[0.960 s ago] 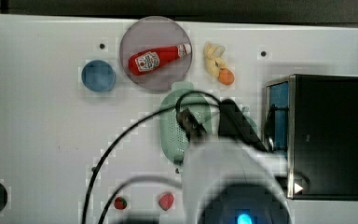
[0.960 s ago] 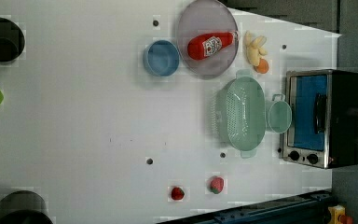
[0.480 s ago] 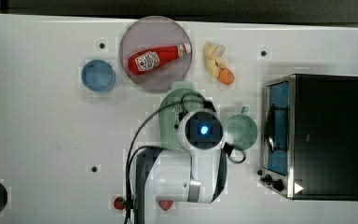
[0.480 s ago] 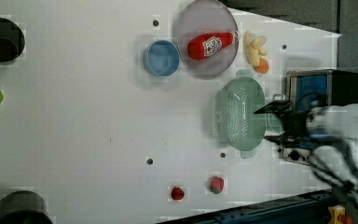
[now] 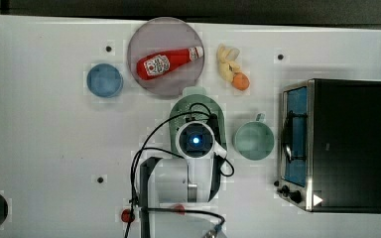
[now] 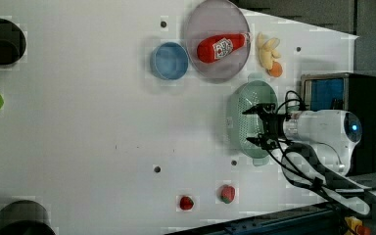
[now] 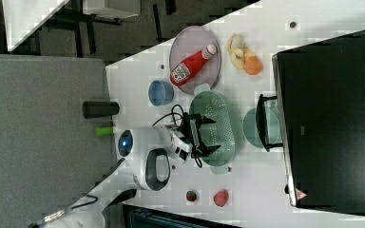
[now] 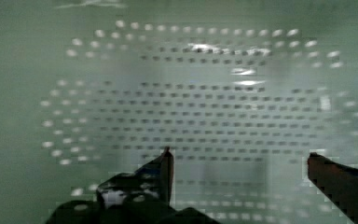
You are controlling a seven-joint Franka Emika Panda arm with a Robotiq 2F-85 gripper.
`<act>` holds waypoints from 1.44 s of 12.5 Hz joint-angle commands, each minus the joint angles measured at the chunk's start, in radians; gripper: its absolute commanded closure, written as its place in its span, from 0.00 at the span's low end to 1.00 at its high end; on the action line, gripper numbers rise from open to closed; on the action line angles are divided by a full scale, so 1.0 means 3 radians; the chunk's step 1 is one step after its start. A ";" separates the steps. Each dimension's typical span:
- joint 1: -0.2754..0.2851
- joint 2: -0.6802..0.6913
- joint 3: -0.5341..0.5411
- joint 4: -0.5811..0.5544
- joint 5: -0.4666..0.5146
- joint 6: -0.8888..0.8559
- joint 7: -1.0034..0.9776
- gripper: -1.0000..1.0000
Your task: Drag strainer right to left.
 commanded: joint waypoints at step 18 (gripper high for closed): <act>0.0662 0.0283 0.0070 0.0231 0.0018 -0.0116 0.0659 0.00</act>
